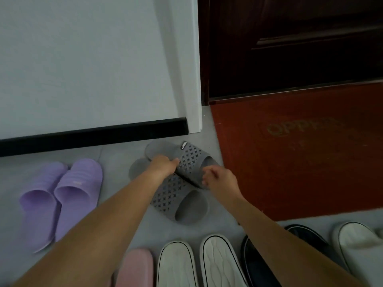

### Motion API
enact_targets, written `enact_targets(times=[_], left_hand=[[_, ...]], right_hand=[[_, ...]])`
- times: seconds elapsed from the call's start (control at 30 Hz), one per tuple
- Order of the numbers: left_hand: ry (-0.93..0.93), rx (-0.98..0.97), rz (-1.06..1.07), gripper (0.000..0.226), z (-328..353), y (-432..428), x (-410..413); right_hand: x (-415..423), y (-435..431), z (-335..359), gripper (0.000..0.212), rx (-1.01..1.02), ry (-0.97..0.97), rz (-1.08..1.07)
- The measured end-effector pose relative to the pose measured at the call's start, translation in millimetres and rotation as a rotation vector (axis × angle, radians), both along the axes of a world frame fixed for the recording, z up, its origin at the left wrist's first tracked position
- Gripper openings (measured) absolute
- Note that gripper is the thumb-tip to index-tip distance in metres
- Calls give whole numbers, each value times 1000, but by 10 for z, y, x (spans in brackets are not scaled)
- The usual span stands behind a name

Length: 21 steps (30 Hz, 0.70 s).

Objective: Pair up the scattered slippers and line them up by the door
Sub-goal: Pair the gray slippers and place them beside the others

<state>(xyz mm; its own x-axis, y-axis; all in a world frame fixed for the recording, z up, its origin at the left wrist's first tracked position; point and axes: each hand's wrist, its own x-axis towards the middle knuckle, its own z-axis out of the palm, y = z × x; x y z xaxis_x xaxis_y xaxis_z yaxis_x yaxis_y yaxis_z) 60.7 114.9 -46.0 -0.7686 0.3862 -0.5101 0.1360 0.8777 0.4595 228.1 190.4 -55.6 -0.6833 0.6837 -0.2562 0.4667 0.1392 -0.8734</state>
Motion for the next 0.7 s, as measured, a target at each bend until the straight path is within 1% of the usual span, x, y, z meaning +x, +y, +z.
enact_targets(times=[0.07,0.13,0.17,0.27,0.37,0.43,0.47,0.5,0.53,0.57,0.63,0.67,0.7], left_hand=[[-154,154,268,46,46,-34,1],[-398,381,530,39,86,-80,44],[-492,472,625,36,95,-102,71],[-585,639,785,38,25,-125,175],[-610,716,849,34,-56,-130,307],[-621,701,830,29,-101,-181,346],[-616,668,795,23,-132,-223,359],[-610,616,749,17,-145,-265,368],[-567,537,681,16,-166,-313,367],[-474,437,573,20,-220,-371,349],[-178,181,249,26,-303,-485,306],[-53,93,109,21,-318,-539,300],[29,27,-9,15,-331,-599,307]], right_hand=[[-7,31,109,24,135,52,-27],[-34,16,172,25,208,98,-34],[-51,-2,186,24,231,111,-37],[-84,-59,173,22,289,105,-16],[-111,-109,115,21,305,84,21],[-129,-128,78,22,281,48,39],[-133,-137,60,23,272,23,51],[-138,-147,39,23,263,3,62],[-140,-157,23,24,253,-18,74],[-141,-172,17,24,242,-37,84],[-154,-205,18,24,221,-67,107],[-170,-219,15,23,221,-74,121],[-187,-231,9,23,226,-78,134]])
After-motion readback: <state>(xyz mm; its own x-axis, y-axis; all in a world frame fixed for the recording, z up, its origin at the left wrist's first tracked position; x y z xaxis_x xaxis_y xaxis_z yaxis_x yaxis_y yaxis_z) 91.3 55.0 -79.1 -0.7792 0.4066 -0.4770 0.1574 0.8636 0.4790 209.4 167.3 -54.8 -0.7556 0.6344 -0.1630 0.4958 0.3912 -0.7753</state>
